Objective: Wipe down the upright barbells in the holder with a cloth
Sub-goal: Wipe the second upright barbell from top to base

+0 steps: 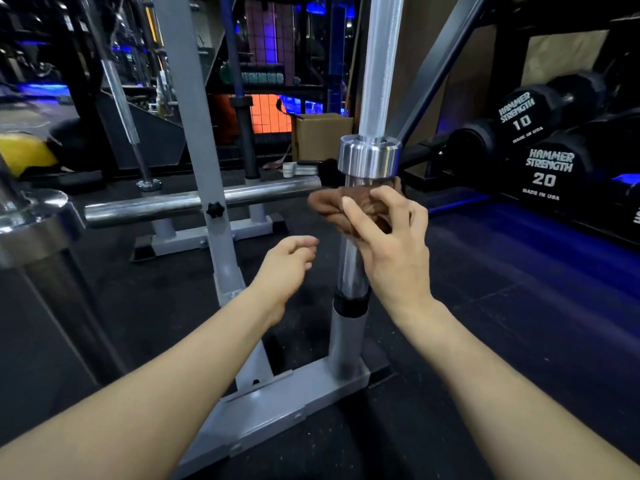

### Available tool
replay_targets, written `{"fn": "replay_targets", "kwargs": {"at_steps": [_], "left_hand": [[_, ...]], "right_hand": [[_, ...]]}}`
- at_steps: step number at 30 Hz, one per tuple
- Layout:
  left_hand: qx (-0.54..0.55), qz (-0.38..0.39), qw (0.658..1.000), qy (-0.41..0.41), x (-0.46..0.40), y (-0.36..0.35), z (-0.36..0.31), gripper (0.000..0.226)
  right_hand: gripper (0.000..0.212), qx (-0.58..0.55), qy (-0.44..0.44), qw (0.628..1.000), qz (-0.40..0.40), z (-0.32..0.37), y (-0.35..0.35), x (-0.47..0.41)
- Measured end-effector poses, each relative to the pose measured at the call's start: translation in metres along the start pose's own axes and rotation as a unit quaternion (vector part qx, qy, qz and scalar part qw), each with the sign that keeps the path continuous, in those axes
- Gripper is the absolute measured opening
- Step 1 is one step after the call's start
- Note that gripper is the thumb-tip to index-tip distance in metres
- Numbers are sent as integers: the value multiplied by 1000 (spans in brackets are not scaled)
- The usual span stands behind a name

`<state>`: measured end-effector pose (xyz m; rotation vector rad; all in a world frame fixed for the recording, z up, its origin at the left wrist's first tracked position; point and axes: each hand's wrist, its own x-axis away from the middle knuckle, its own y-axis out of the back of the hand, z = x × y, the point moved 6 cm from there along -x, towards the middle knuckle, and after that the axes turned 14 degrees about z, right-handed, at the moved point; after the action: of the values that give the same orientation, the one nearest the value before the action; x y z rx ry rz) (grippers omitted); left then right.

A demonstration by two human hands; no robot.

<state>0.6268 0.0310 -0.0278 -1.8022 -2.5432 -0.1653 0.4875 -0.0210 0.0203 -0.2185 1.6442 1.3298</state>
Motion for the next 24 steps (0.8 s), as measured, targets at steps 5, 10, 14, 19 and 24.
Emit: {"fn": "replay_targets", "kwargs": {"at_steps": [5, 10, 14, 19, 24], "left_hand": [[83, 33, 996, 11, -4, -20, 20, 29], [127, 22, 991, 33, 1, -12, 34, 24], [128, 13, 991, 35, -1, -8, 37, 26], [129, 17, 991, 43, 2, -13, 40, 24], [125, 26, 991, 41, 3, -16, 36, 25]], "right_hand": [[64, -2, 24, 997, 77, -2, -29, 34], [44, -28, 14, 998, 57, 6, 6, 7], [43, 12, -17, 1000, 18, 7, 14, -10], [53, -3, -4, 997, 78, 2, -23, 25], [39, -33, 10, 996, 83, 6, -1, 14]]}}
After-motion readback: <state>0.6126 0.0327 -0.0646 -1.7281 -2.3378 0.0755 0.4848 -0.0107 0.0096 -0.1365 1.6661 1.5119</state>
